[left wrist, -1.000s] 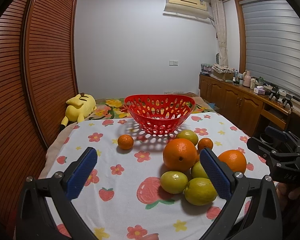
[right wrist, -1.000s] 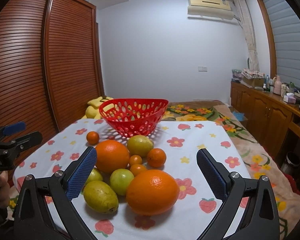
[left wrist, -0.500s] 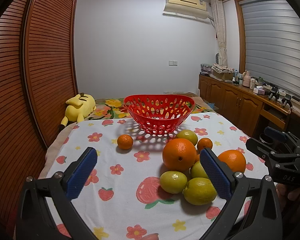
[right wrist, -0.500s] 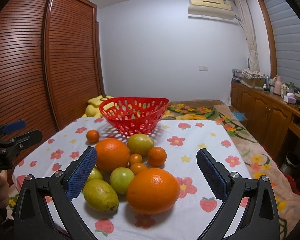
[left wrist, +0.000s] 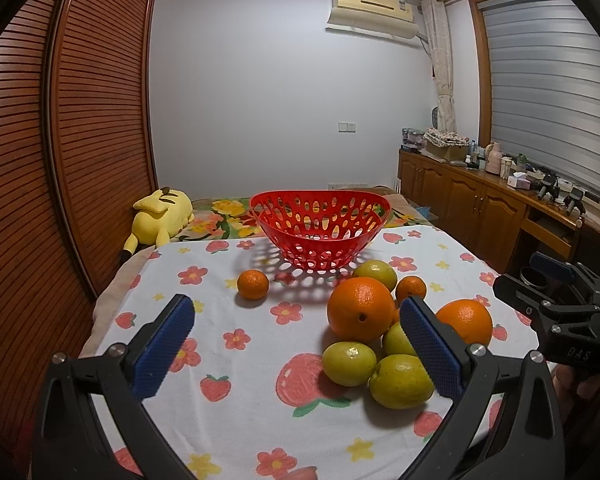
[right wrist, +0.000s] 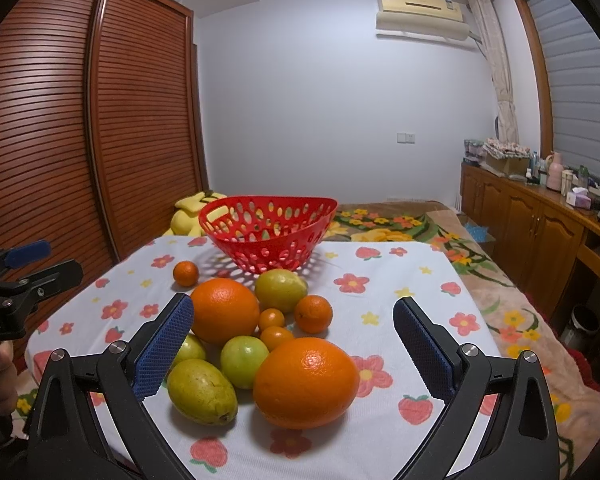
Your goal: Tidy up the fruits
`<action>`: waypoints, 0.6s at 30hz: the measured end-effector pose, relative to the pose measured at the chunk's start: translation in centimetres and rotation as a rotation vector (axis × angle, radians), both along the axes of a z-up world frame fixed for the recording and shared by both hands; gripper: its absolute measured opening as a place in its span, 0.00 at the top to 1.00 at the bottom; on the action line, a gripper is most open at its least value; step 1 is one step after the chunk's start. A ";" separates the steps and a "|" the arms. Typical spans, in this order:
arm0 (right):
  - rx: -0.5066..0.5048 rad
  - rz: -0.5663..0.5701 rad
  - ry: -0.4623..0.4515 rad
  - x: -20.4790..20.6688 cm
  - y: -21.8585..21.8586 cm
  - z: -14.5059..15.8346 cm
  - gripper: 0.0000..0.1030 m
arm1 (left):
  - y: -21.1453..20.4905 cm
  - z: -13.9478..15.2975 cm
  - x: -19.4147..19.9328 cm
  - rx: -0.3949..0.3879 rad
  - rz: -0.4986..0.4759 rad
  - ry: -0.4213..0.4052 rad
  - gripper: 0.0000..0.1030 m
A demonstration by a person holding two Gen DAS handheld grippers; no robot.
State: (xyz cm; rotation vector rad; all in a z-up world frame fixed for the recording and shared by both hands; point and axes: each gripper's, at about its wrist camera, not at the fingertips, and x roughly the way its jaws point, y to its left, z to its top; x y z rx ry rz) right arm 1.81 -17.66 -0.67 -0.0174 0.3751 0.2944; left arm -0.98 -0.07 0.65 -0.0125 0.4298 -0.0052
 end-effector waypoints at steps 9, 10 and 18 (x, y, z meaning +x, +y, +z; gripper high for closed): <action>-0.002 -0.007 -0.004 0.0 0.0 0.0 0.01 | 0.0 0.1 -0.1 0.000 0.000 -0.008 0.00; -0.002 -0.006 -0.002 0.0 -0.1 0.1 0.01 | 0.0 0.1 -0.1 0.000 -0.002 -0.008 0.00; -0.001 -0.011 -0.003 -0.2 -0.2 0.2 0.01 | -0.1 0.1 -0.3 0.004 -0.006 -0.010 0.00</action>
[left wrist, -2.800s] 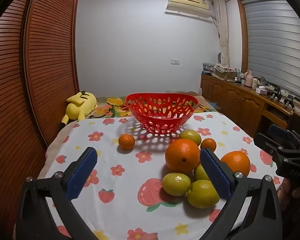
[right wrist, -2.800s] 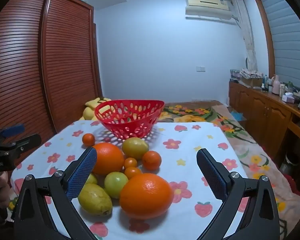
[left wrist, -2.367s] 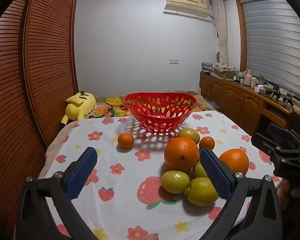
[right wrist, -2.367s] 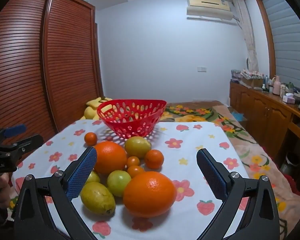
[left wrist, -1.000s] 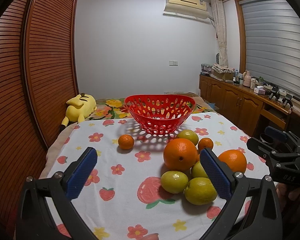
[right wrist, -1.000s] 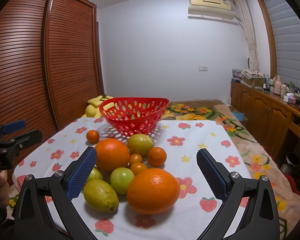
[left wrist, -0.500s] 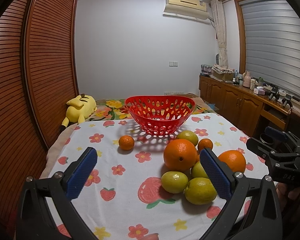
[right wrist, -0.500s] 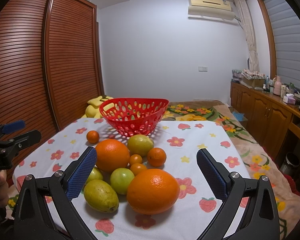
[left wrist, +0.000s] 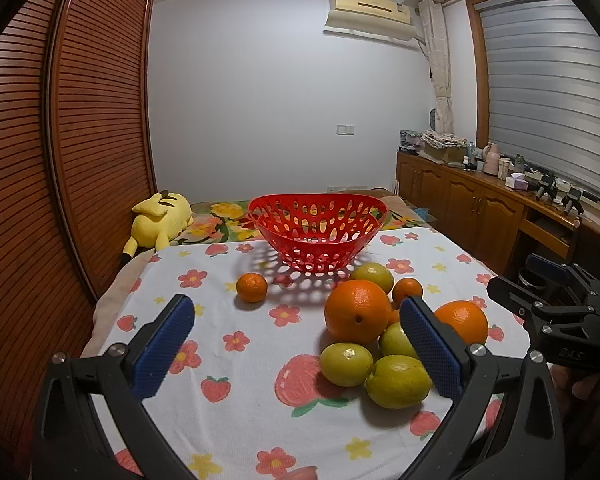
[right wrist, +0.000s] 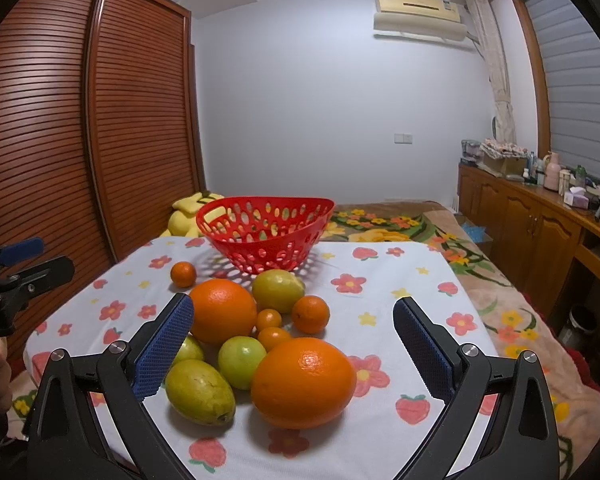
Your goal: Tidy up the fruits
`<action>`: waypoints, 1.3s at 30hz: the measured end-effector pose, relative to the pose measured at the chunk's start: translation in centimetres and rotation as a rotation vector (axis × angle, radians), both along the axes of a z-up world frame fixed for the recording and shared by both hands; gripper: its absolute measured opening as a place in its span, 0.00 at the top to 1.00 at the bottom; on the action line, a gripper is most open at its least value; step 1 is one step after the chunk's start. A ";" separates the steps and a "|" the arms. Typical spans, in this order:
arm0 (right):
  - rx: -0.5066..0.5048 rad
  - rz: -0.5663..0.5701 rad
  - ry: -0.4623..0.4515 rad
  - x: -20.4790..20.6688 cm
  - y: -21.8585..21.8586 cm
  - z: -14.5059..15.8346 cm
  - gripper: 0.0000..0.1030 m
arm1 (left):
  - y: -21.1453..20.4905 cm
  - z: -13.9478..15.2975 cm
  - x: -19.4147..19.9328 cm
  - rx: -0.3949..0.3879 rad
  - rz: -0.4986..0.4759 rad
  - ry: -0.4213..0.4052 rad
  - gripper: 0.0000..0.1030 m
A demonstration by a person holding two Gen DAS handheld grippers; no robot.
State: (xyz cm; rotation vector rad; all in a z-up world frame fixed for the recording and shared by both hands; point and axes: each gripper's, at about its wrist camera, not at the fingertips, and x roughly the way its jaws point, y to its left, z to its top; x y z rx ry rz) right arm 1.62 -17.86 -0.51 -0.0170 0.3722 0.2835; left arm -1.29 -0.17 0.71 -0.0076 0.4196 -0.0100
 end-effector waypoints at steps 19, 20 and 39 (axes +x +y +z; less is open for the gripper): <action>-0.007 0.003 0.059 1.0 -0.4 -1.6 0.01 | -0.1 -3.0 1.3 -0.025 -0.034 0.105 0.00; -0.007 0.003 0.067 1.1 -0.5 -1.8 0.01 | 0.0 -3.3 1.5 -0.027 -0.037 0.113 0.00; -0.026 0.062 0.256 4.1 -0.7 -6.6 0.01 | -0.7 -6.7 3.9 -0.064 -0.136 0.250 0.00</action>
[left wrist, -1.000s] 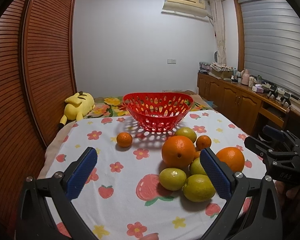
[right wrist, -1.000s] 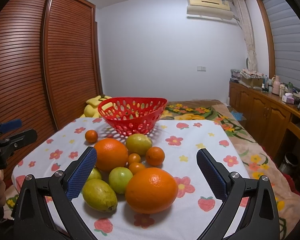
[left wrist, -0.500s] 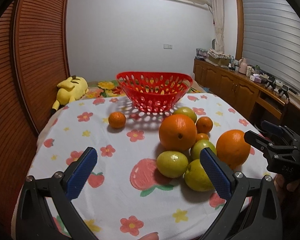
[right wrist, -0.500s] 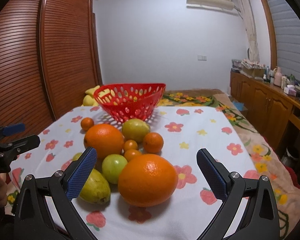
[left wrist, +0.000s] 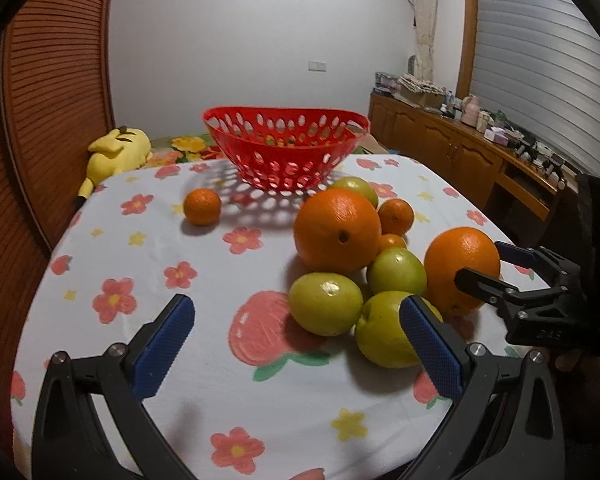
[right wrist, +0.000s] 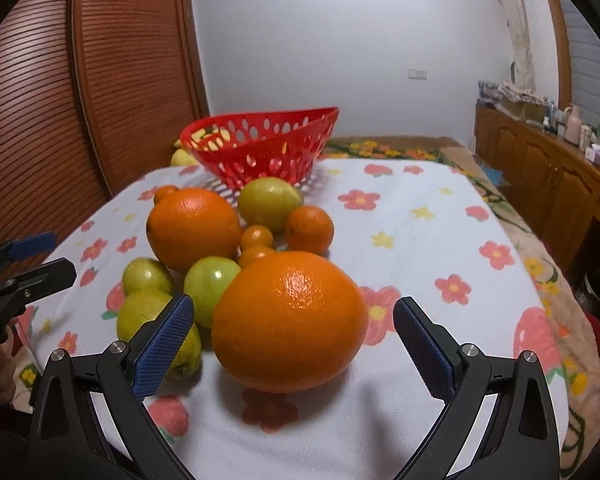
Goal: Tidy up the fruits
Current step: 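Grasp the large pomelo with the left tool while the right tool grasps the big orange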
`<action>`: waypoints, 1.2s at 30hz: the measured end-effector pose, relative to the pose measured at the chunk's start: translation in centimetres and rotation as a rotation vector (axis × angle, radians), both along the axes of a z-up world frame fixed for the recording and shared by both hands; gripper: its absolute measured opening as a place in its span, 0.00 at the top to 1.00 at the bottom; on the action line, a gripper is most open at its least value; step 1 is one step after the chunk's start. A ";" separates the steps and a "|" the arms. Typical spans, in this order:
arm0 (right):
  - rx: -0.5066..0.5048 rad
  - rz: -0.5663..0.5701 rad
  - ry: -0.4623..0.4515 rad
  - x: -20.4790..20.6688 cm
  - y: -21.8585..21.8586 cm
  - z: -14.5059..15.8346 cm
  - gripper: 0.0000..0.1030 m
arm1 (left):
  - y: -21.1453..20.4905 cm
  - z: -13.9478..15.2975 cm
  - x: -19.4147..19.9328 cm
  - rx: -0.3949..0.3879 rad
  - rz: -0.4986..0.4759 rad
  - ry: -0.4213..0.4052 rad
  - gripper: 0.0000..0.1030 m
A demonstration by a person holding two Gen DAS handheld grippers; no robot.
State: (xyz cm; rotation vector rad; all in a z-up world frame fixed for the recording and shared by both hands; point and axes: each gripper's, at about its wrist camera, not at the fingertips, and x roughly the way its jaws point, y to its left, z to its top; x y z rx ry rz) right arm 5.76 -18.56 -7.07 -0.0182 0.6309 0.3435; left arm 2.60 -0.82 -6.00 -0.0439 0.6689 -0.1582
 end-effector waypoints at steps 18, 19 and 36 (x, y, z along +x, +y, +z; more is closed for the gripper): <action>0.009 0.042 0.078 1.0 -0.7 -1.1 0.13 | -3.0 -0.7 1.2 -0.036 -0.152 0.115 0.13; 0.011 0.037 0.078 1.1 -1.0 -1.0 0.13 | -3.0 -0.7 1.4 -0.038 -0.155 0.122 0.14; 0.017 -0.009 0.059 0.4 -3.0 -0.3 0.13 | -5.2 -2.2 2.4 -0.027 -0.204 0.217 0.24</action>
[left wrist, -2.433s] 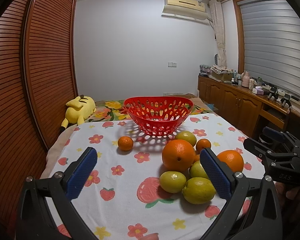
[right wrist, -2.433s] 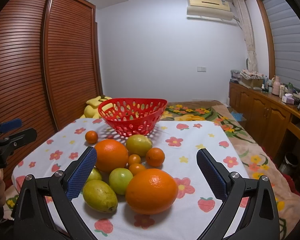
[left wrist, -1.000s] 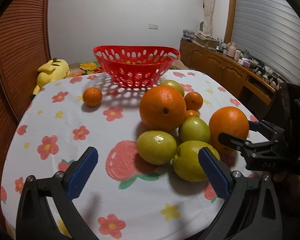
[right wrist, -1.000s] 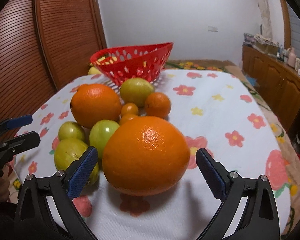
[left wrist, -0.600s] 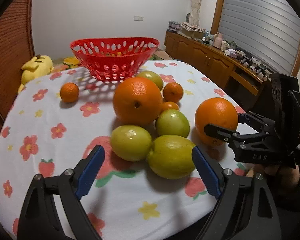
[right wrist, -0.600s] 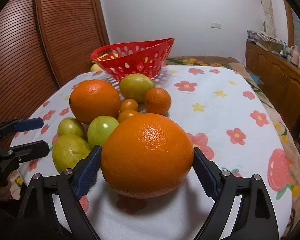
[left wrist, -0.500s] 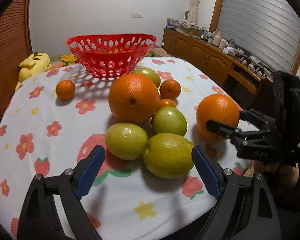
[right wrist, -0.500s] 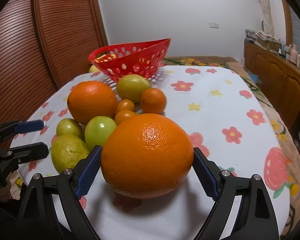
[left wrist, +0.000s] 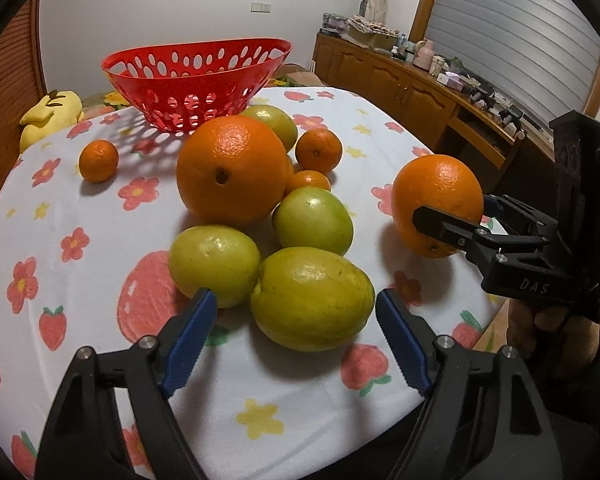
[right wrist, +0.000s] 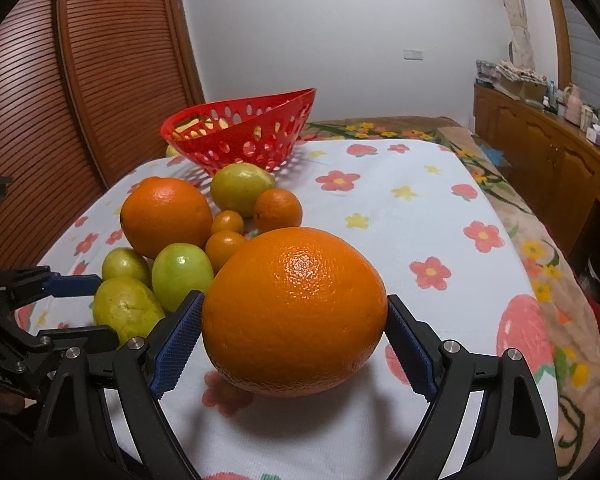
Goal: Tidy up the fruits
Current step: 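Grasp the large pomelo with the left tool while the right tool grasps the big orange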
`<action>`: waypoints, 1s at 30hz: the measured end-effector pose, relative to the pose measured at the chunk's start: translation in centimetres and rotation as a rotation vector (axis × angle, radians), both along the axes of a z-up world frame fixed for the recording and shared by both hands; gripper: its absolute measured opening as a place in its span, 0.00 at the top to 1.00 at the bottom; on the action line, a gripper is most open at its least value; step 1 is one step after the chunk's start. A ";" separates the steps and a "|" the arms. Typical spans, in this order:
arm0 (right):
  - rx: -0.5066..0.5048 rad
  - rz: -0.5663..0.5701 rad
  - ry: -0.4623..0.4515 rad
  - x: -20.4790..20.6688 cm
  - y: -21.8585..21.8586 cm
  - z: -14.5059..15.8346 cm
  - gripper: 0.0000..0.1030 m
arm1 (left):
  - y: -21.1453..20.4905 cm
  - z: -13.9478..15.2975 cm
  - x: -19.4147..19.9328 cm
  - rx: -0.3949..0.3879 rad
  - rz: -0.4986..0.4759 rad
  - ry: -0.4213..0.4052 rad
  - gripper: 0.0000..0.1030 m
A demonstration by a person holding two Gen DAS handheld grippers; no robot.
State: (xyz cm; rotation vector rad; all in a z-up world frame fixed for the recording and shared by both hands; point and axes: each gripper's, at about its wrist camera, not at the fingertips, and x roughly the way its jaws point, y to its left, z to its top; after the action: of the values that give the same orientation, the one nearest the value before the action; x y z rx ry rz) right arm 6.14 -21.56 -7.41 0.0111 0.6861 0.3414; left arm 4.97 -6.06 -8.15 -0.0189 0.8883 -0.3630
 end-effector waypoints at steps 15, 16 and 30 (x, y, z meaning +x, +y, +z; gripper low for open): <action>-0.008 0.001 0.004 -0.1 0.0 -0.2 0.13 | -0.8 -0.9 -0.1 -0.022 -0.022 0.049 0.34; -0.007 0.000 0.004 -0.2 0.0 -0.2 0.13 | -1.0 -1.0 0.1 -0.022 -0.020 0.058 0.33; -0.009 -0.007 0.009 -0.3 -0.6 -0.6 0.13 | -0.9 -1.0 -0.5 -0.027 -0.020 0.033 0.34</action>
State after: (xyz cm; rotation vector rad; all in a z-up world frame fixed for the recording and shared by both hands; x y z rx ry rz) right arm 5.85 -22.18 -8.04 0.0063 0.6961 0.3321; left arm 4.43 -6.93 -9.15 -0.0408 0.9167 -0.3943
